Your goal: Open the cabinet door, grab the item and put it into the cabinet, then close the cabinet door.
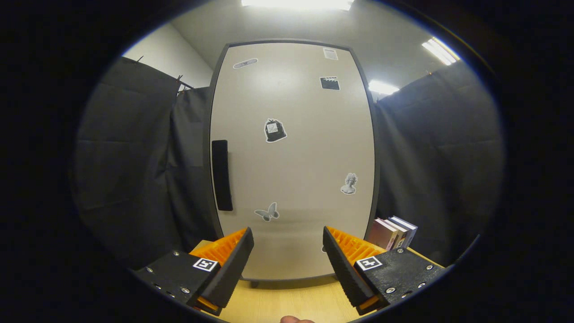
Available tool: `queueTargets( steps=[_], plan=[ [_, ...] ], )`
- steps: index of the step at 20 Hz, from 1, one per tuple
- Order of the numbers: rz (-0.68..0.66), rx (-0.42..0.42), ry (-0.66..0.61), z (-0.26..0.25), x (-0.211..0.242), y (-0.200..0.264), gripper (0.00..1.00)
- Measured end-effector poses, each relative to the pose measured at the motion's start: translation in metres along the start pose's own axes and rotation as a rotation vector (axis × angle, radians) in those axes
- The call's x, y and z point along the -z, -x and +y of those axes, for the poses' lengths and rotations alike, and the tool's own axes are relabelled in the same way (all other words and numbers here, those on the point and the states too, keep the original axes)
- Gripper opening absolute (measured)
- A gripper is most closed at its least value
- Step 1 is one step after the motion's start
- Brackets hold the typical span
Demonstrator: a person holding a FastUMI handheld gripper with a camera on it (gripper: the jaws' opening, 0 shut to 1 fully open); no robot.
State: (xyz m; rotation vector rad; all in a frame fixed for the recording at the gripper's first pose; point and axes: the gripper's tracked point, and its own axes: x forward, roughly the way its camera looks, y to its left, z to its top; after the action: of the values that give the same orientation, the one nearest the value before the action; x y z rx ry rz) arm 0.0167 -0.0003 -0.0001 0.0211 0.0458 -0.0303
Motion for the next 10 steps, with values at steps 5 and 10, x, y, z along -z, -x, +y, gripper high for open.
queueTargets(
  steps=[5,10],
  plan=[
    [-0.001,0.000,0.008,0.0013,-0.0013,-0.0027,0.96],
    [0.000,-0.008,0.009,0.0056,-0.0042,-0.0064,0.96]
  ],
)
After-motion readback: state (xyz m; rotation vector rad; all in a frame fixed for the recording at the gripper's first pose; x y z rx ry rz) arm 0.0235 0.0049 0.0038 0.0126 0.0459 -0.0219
